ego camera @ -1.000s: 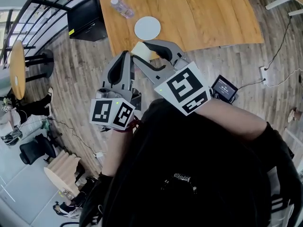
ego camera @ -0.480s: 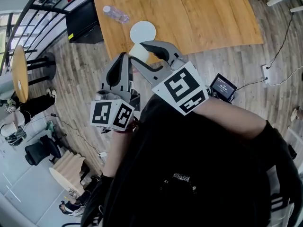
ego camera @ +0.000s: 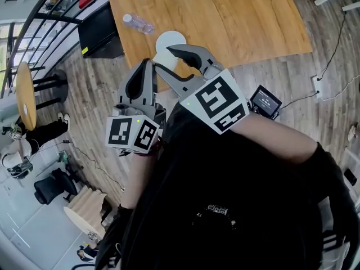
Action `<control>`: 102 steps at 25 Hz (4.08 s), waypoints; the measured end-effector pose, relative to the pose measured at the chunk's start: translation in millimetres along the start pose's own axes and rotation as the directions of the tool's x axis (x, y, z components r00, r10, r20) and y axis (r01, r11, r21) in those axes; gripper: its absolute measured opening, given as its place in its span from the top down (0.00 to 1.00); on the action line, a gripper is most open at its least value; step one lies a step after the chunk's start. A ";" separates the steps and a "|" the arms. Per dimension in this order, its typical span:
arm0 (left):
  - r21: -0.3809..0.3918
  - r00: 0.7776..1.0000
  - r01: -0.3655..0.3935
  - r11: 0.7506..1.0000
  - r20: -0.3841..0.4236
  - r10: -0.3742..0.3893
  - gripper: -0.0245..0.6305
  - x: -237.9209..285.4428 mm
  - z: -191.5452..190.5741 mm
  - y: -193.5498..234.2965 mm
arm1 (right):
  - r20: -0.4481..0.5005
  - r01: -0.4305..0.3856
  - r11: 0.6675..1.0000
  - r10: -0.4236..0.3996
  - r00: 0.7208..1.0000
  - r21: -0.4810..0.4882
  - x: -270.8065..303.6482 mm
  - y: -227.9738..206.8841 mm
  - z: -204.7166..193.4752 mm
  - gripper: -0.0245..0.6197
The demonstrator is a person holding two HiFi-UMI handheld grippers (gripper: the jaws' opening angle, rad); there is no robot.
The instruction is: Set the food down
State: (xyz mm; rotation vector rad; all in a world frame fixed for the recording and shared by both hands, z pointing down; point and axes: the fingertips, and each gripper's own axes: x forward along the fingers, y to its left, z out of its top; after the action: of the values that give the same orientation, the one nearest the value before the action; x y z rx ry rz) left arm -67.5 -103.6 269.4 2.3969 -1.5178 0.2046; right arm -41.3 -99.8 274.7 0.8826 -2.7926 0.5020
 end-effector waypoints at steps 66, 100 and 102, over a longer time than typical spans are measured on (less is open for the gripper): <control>-0.107 0.979 0.175 0.979 -0.091 -0.185 0.96 68.3 -20.8 136.8 | -0.159 0.187 0.981 -0.178 0.971 0.044 132.1 -42.5 -8.9 0.70; -0.152 0.976 0.084 0.985 -0.188 -0.112 0.96 72.9 -70.0 144.2 | -0.253 0.169 0.974 -0.128 0.959 0.148 149.0 -71.4 -73.9 0.70; -0.160 0.975 0.084 0.984 -0.189 -0.114 0.96 73.3 -72.4 144.0 | -0.258 0.163 0.974 -0.119 0.959 0.158 152.3 -68.5 -74.4 0.70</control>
State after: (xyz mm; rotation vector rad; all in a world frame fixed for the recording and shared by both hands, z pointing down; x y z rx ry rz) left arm -162.8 -200.7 382.8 2.2524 -1.2754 0.2854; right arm -120.4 -205.3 401.3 0.9727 -2.4676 0.7893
